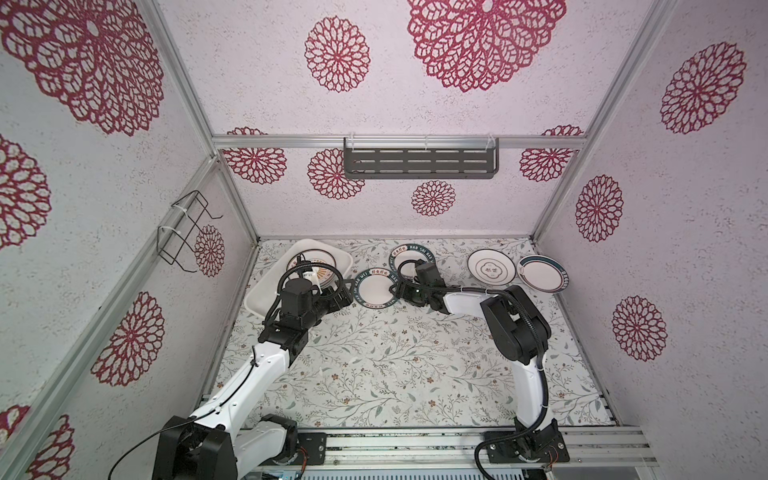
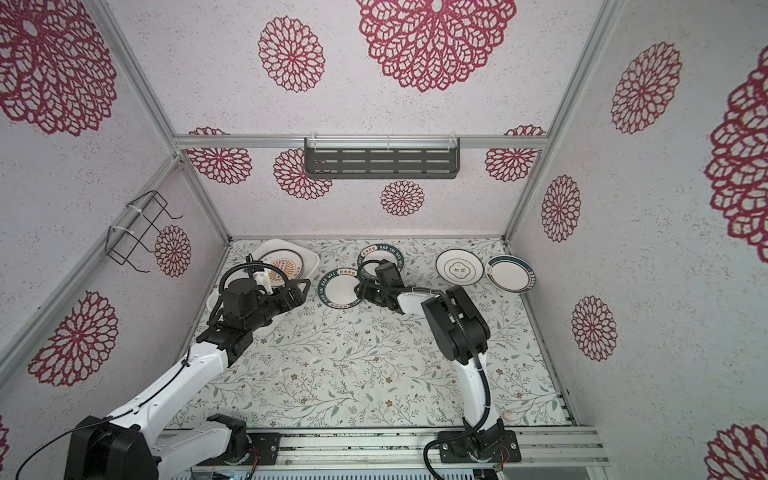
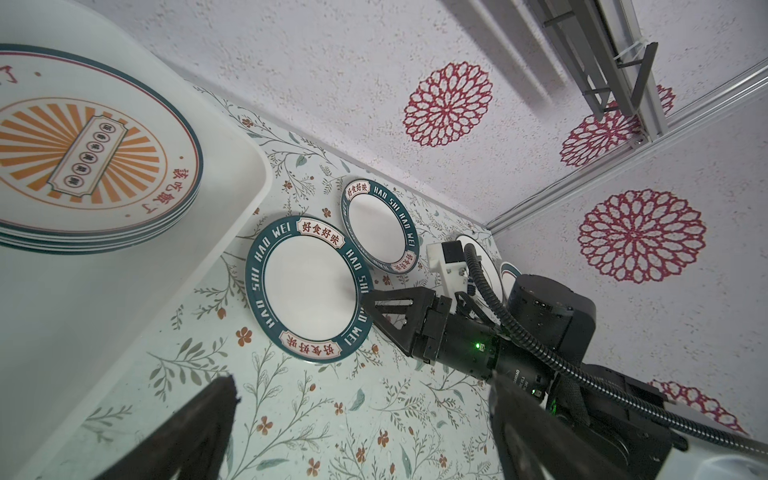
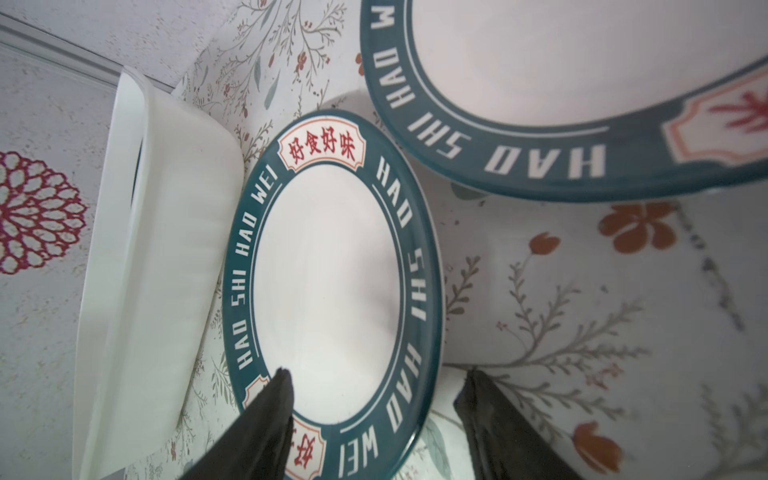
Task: Place the plates into the plastic bin on the countertop
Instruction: 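Lift the left gripper from the bin and reach both grippers to the green-rimmed plate, then grasp and tilt the green-rimmed plate edge with the right gripper while the left approaches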
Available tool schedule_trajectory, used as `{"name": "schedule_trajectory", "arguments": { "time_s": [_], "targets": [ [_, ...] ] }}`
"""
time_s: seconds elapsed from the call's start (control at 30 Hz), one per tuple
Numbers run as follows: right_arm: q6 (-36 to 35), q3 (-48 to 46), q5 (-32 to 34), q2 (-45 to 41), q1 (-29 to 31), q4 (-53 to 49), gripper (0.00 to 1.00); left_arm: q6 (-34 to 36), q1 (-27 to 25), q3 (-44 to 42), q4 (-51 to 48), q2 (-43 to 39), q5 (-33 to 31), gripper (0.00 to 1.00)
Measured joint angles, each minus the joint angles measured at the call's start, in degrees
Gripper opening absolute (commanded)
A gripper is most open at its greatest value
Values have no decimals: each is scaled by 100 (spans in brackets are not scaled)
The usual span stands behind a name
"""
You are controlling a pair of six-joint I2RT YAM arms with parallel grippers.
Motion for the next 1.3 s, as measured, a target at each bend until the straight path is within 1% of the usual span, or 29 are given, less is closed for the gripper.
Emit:
{"name": "schedule_trajectory", "arguments": {
  "time_s": [0.13,0.2,0.3,0.33,0.5,0.57,0.63,0.7,1.0,1.17,1.3],
  "targets": [
    [140,120,-9,146,0,57,46,-2,-4,0,-15,-2,-11,97],
    [201,129,-4,175,0,74,42,-2,-7,0,-17,-2,-22,97],
    [323,127,-2,195,0,72,30,0,-7,2,-33,-2,-46,97],
    [367,127,0,210,0,68,24,0,-7,2,-46,-2,-55,97],
    [557,48,28,223,0,111,13,0,-7,2,-72,-2,-103,97],
    [697,24,24,223,-7,151,6,0,-7,2,-85,-2,-107,97],
    [837,28,-55,219,-24,299,3,2,-7,4,-98,0,-116,97],
    [892,20,-107,212,-24,328,0,2,-7,7,-111,0,-120,97],
    [1097,-160,-216,144,-24,435,0,2,-7,42,-181,2,-122,97],
    [1086,-492,-223,-251,-20,205,0,11,-7,118,-236,13,-111,97],
    [992,-802,-197,-688,-15,-39,0,90,-7,299,-315,184,15,97]
  ]
}}
